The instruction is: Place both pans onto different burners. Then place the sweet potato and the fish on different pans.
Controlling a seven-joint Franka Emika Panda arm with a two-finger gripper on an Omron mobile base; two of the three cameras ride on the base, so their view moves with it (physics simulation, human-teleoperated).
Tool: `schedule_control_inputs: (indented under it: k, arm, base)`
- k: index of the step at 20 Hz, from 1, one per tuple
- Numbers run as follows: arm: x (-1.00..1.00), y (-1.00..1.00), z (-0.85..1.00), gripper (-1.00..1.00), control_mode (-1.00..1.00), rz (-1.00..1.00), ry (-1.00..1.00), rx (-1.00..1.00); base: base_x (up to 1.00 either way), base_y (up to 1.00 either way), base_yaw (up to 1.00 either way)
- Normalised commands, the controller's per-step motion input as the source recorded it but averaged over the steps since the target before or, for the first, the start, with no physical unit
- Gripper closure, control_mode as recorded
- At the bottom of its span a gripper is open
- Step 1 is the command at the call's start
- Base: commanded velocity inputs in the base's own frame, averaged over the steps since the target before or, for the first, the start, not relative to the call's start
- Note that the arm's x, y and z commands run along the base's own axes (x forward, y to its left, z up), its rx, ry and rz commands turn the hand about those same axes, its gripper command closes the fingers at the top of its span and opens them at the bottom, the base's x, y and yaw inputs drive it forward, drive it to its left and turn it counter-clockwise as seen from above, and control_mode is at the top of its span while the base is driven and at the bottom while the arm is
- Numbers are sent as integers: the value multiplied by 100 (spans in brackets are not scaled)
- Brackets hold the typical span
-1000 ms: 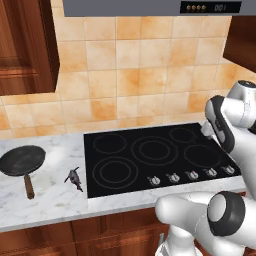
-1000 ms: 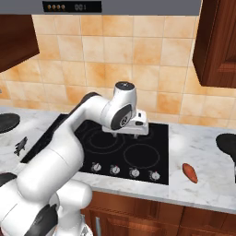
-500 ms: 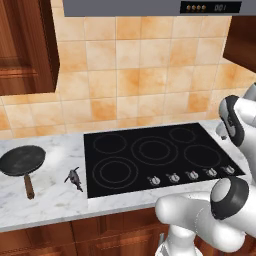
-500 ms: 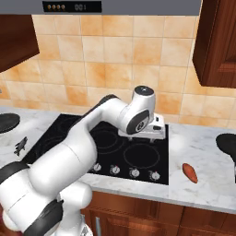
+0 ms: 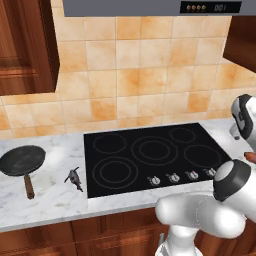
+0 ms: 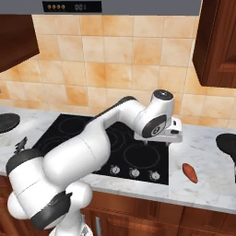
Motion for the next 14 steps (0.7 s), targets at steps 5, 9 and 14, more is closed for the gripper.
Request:
schedule_control_inputs:
  k: [5, 9, 14]
  arm:
    - [0, -58, -6, -100, -100, 0, 0, 0]
    - [0, -62, -9, -100, -100, 0, 0, 0]
    - [0, -64, -8, -100, -100, 0, 0, 0]
  base:
    - [0, 0, 0]
    - [0, 0, 0]
    - [0, 0, 0]
